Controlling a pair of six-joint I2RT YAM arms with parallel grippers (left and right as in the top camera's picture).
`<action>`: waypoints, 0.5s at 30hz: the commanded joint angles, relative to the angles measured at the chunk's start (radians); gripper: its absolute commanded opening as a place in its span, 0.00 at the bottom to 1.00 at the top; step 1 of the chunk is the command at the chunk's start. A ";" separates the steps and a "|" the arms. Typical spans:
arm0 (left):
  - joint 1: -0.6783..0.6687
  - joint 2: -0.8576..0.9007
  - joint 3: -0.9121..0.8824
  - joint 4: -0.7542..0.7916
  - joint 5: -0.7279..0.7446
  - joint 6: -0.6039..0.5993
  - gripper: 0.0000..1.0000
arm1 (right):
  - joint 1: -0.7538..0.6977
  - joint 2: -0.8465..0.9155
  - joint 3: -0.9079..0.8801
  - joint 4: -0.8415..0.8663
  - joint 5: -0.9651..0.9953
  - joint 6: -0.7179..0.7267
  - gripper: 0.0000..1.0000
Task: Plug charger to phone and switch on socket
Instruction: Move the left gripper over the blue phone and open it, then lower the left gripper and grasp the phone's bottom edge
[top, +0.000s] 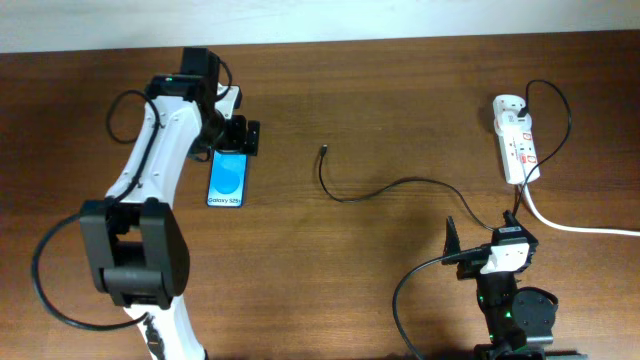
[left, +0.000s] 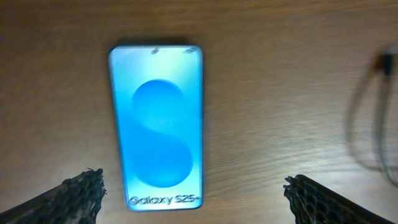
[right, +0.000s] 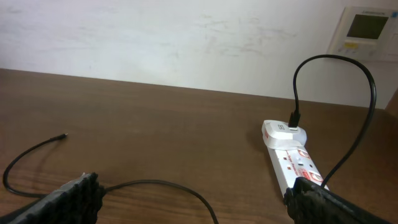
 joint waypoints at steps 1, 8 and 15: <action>-0.012 0.054 0.003 -0.010 -0.117 -0.135 0.99 | 0.005 -0.007 -0.006 -0.004 0.008 0.005 0.98; -0.012 0.138 0.003 -0.025 -0.124 -0.134 0.99 | 0.005 -0.007 -0.006 -0.004 0.008 0.005 0.98; 0.011 0.179 0.003 -0.016 -0.123 -0.065 0.99 | 0.005 -0.007 -0.006 -0.004 0.008 0.005 0.98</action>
